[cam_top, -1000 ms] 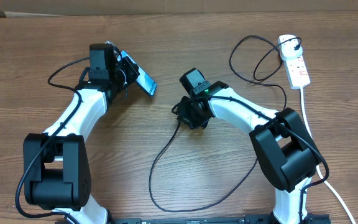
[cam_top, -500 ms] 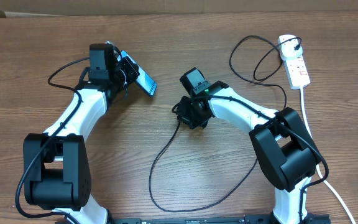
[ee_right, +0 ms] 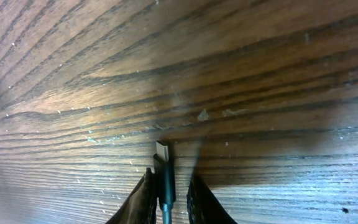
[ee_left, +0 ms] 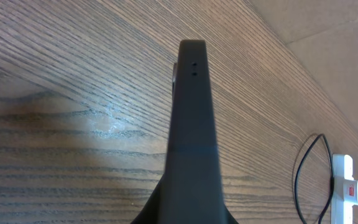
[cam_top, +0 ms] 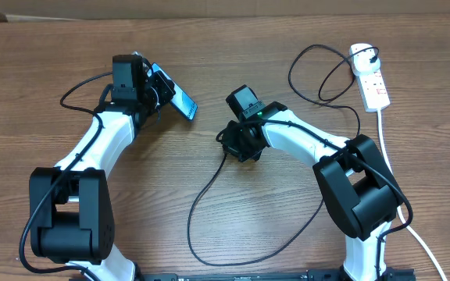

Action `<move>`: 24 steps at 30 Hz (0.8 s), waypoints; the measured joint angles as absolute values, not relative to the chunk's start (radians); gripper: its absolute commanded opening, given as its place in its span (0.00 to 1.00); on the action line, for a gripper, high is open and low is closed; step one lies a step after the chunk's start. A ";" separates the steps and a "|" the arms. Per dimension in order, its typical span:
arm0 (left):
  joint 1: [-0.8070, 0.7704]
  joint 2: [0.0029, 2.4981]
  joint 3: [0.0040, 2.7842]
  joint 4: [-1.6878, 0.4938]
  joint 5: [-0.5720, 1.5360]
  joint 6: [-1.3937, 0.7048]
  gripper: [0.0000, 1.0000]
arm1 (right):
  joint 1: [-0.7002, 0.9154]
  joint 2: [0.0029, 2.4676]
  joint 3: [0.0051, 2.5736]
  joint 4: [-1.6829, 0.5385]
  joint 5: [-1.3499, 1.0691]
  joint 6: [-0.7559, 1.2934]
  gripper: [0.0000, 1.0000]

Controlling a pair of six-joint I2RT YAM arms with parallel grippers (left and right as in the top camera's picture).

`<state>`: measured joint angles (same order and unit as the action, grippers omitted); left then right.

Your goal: Plug charger to phone and switch on socket

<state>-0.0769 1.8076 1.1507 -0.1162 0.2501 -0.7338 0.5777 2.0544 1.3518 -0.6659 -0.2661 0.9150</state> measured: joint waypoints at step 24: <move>-0.077 1.808 1.151 -0.116 0.250 -0.734 0.04 | 0.579 2.059 1.352 -0.671 -0.310 0.915 0.14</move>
<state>-0.0769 1.8076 1.1507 -0.1162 0.2501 -0.7338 0.5785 2.0586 1.3518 -0.6712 -0.3096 0.9154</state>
